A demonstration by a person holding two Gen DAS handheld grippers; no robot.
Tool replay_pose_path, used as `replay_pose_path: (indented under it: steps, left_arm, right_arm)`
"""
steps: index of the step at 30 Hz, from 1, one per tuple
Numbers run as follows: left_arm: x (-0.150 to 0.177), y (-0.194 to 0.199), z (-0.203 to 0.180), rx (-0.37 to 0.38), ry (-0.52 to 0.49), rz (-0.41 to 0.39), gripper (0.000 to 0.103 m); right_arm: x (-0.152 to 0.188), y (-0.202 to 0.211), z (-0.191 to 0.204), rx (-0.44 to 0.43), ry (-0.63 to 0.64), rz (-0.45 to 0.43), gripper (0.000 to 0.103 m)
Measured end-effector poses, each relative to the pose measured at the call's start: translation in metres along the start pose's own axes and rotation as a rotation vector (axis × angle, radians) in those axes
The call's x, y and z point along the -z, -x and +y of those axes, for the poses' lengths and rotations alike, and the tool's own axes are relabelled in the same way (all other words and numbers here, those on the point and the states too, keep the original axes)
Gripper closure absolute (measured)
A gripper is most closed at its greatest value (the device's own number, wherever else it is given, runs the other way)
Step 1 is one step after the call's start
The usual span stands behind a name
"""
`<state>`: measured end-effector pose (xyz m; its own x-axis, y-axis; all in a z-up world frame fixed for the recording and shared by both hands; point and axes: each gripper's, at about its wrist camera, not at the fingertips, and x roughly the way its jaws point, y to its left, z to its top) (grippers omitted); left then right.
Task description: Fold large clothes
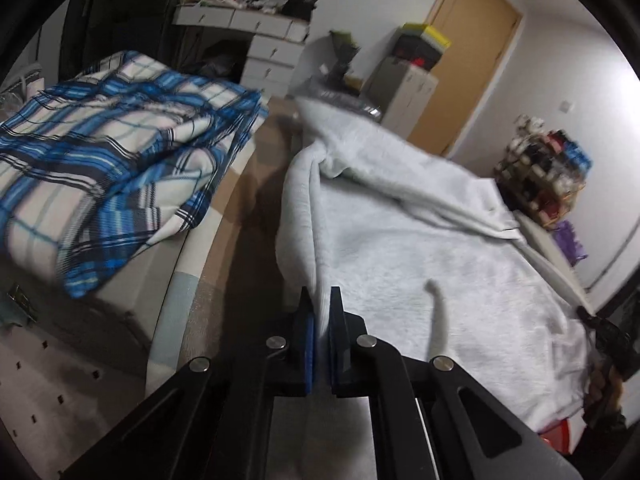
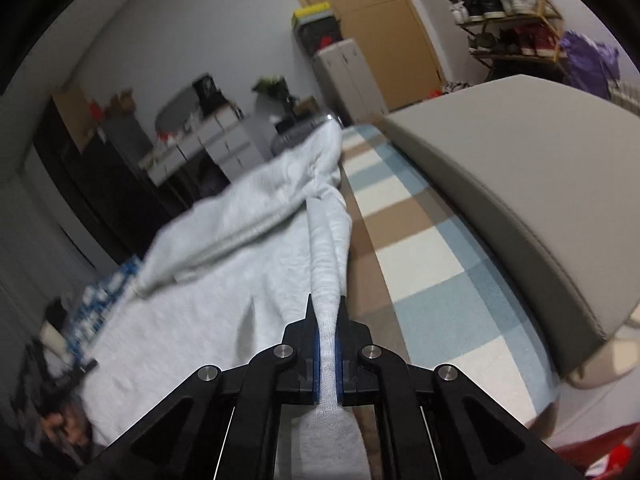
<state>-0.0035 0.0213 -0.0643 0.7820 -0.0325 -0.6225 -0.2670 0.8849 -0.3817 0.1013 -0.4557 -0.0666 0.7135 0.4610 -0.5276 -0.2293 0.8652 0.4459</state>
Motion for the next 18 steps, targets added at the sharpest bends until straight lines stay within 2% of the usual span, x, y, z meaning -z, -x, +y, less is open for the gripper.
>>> replay_pose_path:
  steps: [5, 7, 9, 12, 14, 18]
  left_arm:
    - [0.006, 0.032, -0.016, 0.095, -0.046, -0.051, 0.102]
    - [0.001, 0.037, -0.019, 0.118, -0.052, -0.071, 0.102]
    - [-0.009, 0.032, -0.018, 0.129, -0.061, -0.084, 0.102]
    - [-0.021, 0.012, -0.008, 0.092, -0.053, -0.072, 0.102]
    - [-0.019, 0.002, 0.003, 0.07, -0.024, -0.047, 0.102]
    - [-0.008, -0.005, 0.012, 0.074, 0.015, 0.002, 0.102]
  right_arm:
    - [0.008, 0.03, -0.005, -0.156, -0.019, -0.057, 0.099]
    - [0.005, 0.033, -0.007, -0.183, -0.031, -0.071, 0.099]
    - [-0.001, 0.032, -0.009, -0.182, -0.039, -0.077, 0.099]
    - [-0.008, 0.02, -0.008, -0.12, -0.04, -0.051, 0.098]
    - [-0.006, 0.008, -0.011, -0.063, -0.034, 0.006, 0.098]
    - [0.005, 0.002, -0.023, -0.053, -0.06, 0.036, 0.094]
